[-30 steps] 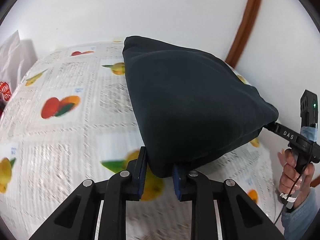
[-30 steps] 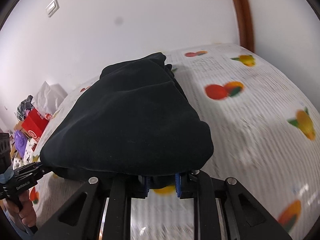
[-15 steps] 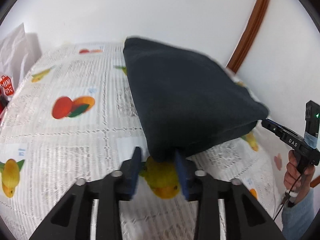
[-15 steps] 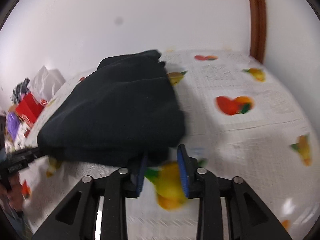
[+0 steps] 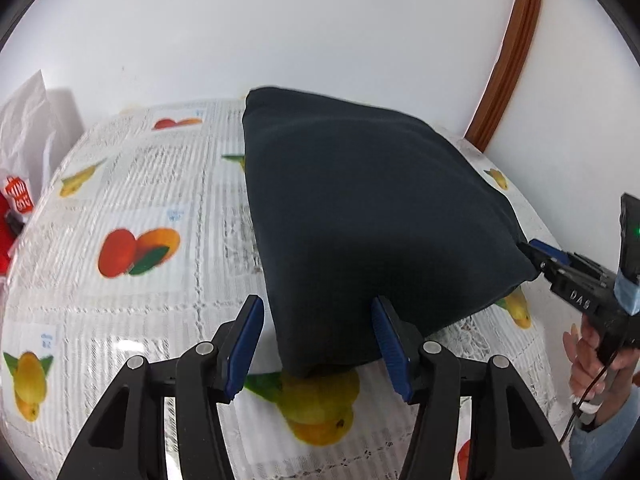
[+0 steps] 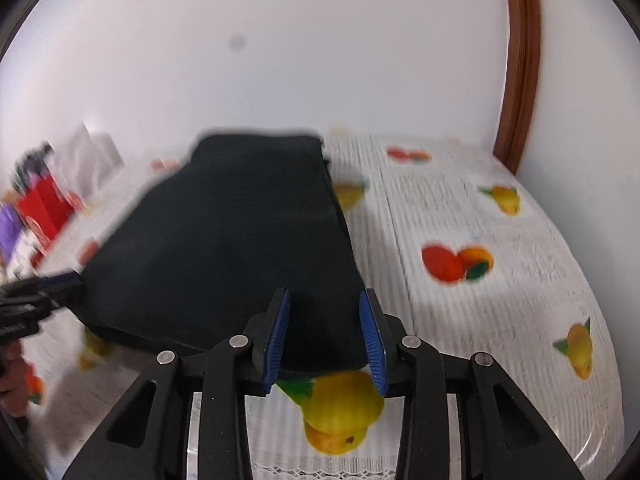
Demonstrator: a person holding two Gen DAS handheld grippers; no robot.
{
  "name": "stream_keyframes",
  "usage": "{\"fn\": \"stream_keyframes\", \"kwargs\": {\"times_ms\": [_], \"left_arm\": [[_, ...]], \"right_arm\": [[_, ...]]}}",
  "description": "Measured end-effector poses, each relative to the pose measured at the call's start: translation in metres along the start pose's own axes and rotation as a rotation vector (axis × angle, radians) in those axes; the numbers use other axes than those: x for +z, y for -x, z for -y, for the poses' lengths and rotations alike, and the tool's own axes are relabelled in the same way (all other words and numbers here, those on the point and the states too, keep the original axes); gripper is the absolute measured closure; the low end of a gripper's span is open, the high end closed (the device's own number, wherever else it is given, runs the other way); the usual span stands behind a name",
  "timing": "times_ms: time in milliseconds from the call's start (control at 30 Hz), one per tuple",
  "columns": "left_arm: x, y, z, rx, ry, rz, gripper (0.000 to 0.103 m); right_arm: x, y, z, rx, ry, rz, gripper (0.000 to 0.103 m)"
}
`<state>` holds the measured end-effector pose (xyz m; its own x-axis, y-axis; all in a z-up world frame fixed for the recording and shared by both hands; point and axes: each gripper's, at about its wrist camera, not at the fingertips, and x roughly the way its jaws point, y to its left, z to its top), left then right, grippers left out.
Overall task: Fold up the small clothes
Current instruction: 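Press the folded sweatshirt flat with the right gripper and release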
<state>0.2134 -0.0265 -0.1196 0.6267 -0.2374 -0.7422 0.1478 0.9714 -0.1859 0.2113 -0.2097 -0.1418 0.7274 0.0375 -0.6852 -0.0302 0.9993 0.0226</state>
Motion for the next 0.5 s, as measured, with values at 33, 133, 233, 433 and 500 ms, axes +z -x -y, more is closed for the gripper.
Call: {"fn": "stream_keyframes", "kwargs": {"times_ms": [33, 133, 233, 433, 500], "left_arm": [[-0.001, -0.001, -0.001, -0.003, 0.005, -0.005, 0.048], [-0.004, 0.0, 0.0, 0.002, 0.009, -0.013, 0.048], [-0.005, 0.002, 0.002, 0.017, 0.013, -0.02, 0.048], [-0.013, 0.014, 0.003, 0.03, 0.054, -0.048, 0.049], [-0.018, 0.02, 0.005, 0.052, 0.043, -0.054, 0.049]], "right_arm": [[-0.004, 0.001, 0.0, -0.005, -0.002, 0.004, 0.068], [-0.009, 0.008, 0.004, 0.003, -0.016, 0.003, 0.068], [-0.008, 0.007, 0.005, 0.003, -0.021, -0.009, 0.068], [-0.01, 0.012, 0.002, -0.016, -0.028, -0.017, 0.068], [-0.011, 0.016, 0.003, -0.014, -0.035, -0.021, 0.068]]}}
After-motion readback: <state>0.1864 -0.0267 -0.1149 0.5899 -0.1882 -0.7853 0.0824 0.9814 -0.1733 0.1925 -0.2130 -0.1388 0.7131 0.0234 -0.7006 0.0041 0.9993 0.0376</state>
